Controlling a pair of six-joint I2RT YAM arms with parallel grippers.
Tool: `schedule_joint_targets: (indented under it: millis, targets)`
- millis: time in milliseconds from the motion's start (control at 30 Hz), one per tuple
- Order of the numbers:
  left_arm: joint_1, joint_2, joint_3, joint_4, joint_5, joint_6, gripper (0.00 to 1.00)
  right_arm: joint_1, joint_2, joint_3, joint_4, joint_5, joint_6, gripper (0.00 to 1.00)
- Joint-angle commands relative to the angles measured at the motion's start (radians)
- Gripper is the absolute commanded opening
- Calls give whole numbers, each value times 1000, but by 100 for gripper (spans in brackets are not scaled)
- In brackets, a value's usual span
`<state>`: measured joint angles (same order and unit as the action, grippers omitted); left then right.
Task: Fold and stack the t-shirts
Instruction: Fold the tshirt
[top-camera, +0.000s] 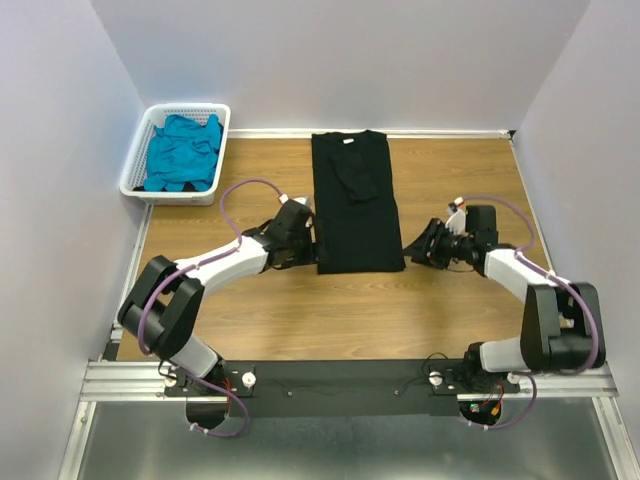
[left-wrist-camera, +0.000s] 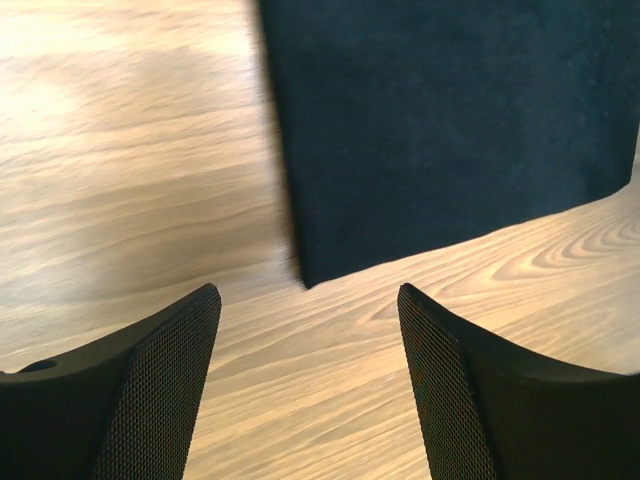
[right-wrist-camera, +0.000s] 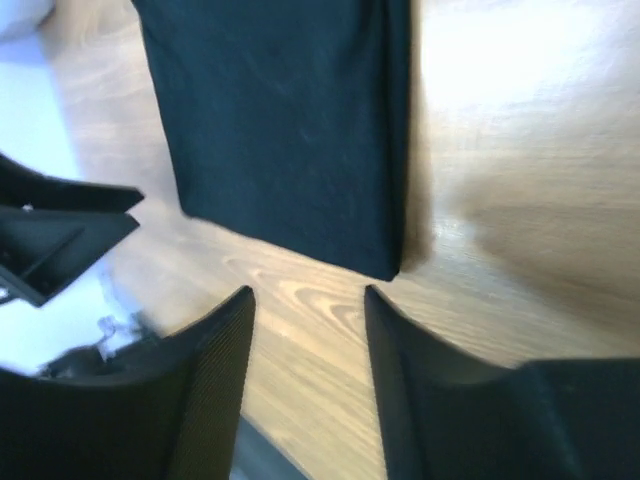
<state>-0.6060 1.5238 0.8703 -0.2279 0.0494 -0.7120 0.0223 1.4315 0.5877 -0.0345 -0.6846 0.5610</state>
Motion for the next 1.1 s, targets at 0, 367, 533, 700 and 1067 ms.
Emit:
schedule_joint_targets:
  millis: [0, 367, 533, 700, 1067]
  targets:
    - [-49, 74, 94, -111, -137, -15, 80, 10, -118, 121, -304, 245, -105, 64]
    - [-113, 197, 209, -225, -227, -46, 76, 106, -187, 213, -504, 606, -151, 88]
    - [-138, 226, 240, -266, -241, -72, 70, 123, -177, 213, -495, 603, -164, 88]
    - [-140, 202, 207, -264, -212, -136, 69, 179, -164, 215, -478, 602, -176, 87]
    - [-140, 105, 139, -254, -140, -509, 63, 263, -134, 212, -441, 602, -148, 87]
